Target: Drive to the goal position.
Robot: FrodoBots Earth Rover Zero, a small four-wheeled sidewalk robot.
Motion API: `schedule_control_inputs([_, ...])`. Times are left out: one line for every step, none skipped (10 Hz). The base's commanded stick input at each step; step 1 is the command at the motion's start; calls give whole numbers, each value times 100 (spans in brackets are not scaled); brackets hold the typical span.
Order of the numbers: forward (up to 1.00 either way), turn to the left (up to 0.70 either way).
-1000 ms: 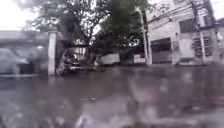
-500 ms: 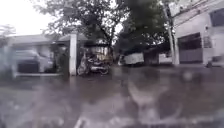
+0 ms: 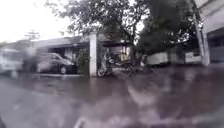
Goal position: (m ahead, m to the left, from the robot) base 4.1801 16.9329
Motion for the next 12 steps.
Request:
schedule_control_inputs([100, 0])
schedule_control_inputs([100, 0])
schedule_control_inputs([100, 19])
schedule_control_inputs([100, 27])
schedule_control_inputs([100, 27])
schedule_control_inputs([100, 27])
schedule_control_inputs([100, 4])
schedule_control_inputs([100, 0])
schedule_control_inputs([100, 0])
schedule_control_inputs([100, 0])
schedule_control_inputs([100, 20])
schedule_control_inputs([100, 27])
